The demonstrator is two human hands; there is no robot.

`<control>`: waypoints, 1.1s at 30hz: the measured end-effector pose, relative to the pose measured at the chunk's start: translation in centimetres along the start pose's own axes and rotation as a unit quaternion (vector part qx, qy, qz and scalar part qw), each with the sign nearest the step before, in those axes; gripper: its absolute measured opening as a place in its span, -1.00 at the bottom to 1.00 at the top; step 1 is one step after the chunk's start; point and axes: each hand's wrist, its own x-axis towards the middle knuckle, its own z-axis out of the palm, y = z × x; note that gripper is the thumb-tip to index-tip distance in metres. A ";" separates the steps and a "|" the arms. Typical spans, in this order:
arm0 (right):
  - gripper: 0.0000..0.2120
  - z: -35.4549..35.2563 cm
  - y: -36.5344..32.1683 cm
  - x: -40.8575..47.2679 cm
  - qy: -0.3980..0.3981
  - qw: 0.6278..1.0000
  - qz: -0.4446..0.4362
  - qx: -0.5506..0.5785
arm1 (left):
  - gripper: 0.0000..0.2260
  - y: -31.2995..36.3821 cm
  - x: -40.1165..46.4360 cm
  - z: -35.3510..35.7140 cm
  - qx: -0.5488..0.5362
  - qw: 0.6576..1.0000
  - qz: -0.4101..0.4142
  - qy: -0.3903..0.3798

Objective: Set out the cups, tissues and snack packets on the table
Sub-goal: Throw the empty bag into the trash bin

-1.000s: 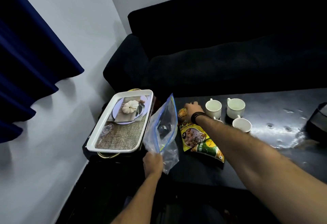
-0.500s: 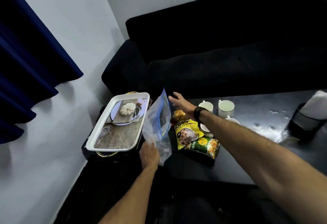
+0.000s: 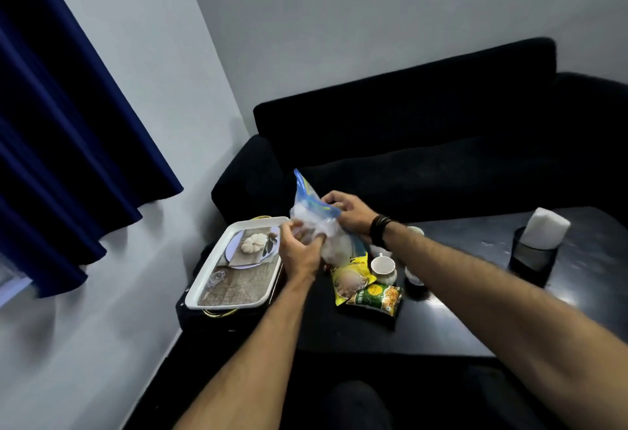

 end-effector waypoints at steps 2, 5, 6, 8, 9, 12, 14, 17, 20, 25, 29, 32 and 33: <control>-0.77 -1.9 -1.4 -1.4 0.060 0.997 -0.009 0.039 | -0.20 1.8 -0.4 0.4 0.004 0.999 0.014 0.042; -0.66 -4.4 -3.3 -3.3 0.077 0.992 0.006 0.105 | 0.11 3.6 -0.1 1.3 -0.033 0.998 -0.015 -0.049; -0.65 -5.0 -3.5 -3.9 0.070 0.992 0.016 0.104 | 0.04 4.1 -0.3 1.7 -0.098 0.988 -0.016 -0.119; -0.65 -5.7 -3.6 -5.5 0.068 0.995 0.034 0.063 | -0.23 4.6 -1.5 3.0 -0.199 0.958 -0.011 -0.205; -0.67 -5.9 -3.5 -6.1 0.085 0.995 0.038 0.026 | -0.32 4.9 -2.1 3.7 -0.210 0.954 -0.011 -0.213; -0.75 -6.4 -4.0 -8.4 0.175 0.981 -0.004 -0.079 | -0.44 6.4 -3.2 5.9 -0.223 0.952 -0.014 -0.209; -0.77 -7.3 -4.7 -9.6 0.256 0.957 -0.056 -0.125 | -0.65 7.4 -3.0 7.5 -0.235 0.958 -0.041 -0.157; -0.59 -8.8 -6.0 -11.9 0.232 0.965 -0.108 -0.050 | -0.70 9.7 -3.9 9.1 -0.298 0.945 -0.084 -0.110; -0.28 -9.8 -6.0 -14.9 0.136 0.975 -0.129 -0.120 | -0.62 11.8 -5.3 10.9 -0.385 0.904 -0.145 -0.116; -0.06 -13.3 -5.6 -18.0 0.244 0.913 -0.160 -0.285 | -0.74 13.7 -9.0 14.8 -0.337 0.899 -0.150 -0.235; -0.23 -17.7 -5.3 -20.6 0.257 0.932 -0.097 -0.238 | -0.71 15.1 -12.4 18.4 -0.210 0.936 -0.036 -0.280; -0.46 -21.1 -4.0 -23.4 0.277 0.947 -0.098 -0.127 | -0.75 14.9 -14.4 21.7 -0.097 0.928 0.043 -0.357; -0.54 -22.5 -3.3 -24.5 0.293 0.948 -0.086 -0.094 | -0.76 14.7 -15.3 22.8 -0.084 0.917 0.049 -0.388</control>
